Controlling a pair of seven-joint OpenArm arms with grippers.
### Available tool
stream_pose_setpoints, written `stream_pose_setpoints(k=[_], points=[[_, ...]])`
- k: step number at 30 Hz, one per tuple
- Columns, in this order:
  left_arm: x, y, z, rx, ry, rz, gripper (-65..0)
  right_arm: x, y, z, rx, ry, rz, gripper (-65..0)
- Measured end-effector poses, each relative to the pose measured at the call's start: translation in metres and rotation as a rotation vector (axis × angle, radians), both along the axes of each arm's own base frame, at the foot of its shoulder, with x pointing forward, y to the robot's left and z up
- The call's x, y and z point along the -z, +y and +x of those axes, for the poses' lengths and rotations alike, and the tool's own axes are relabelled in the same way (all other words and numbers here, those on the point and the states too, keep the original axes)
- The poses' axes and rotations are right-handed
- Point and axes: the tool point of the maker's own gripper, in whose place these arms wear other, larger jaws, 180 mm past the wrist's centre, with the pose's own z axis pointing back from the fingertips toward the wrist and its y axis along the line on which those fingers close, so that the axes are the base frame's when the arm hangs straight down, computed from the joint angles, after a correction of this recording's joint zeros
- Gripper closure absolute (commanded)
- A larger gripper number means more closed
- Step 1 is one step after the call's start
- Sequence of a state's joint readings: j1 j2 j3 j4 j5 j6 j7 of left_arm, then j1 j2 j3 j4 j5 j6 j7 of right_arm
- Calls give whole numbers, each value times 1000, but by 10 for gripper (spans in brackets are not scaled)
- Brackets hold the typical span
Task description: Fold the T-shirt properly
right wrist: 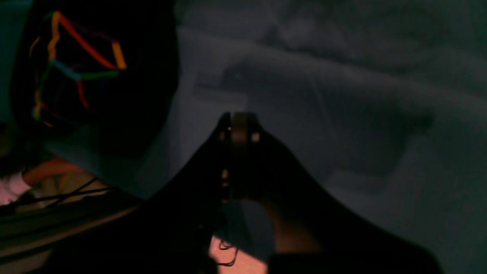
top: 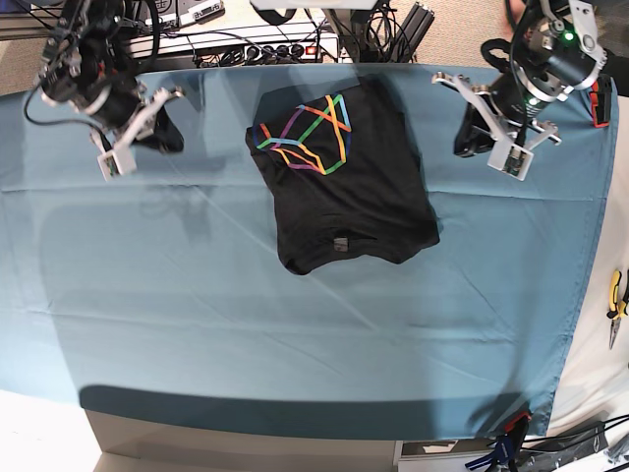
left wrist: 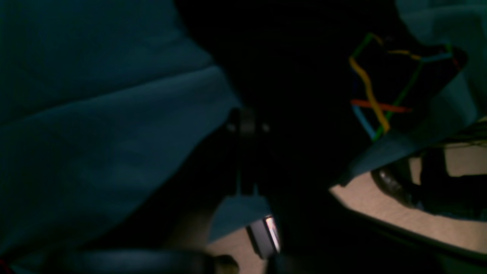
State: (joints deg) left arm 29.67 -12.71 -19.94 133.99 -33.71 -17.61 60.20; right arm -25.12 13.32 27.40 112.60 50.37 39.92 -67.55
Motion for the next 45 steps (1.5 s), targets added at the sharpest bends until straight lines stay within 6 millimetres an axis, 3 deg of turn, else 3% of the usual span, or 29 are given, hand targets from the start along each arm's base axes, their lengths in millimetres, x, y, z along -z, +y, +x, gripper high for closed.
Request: stream_pose_setpoints(k=[9, 14, 22, 26, 32, 35, 37, 41, 45], points=[[9, 9, -7, -17, 32, 54, 0, 18, -24, -51, 62, 141, -28, 0], [30, 27, -49, -55, 166, 89, 0, 19, -43, -91, 124, 229, -19, 0], [44, 58, -101, -171, 315, 128, 0, 18, -64, -158, 186, 388, -43, 0], [49, 57, -120, -187, 369, 119, 0, 20, -63, -182, 186, 454, -48, 0], [55, 46, -157, -195, 480, 74, 0, 31, -64, -201, 158, 510, -119, 0], [57, 39, -170, -178, 515, 58, 0, 45, -47, -205, 102, 530, -121, 0], [72, 29, -190, -168, 579, 6, 0, 61, -31, -213, 70, 567, -100, 0], [114, 15, -243, -159, 772, -57, 0, 106, -10, -253, 19, 728, -93, 0], [145, 5, -270, -174, 877, -118, 0, 150, 0, -284, 23, 836, -91, 0]])
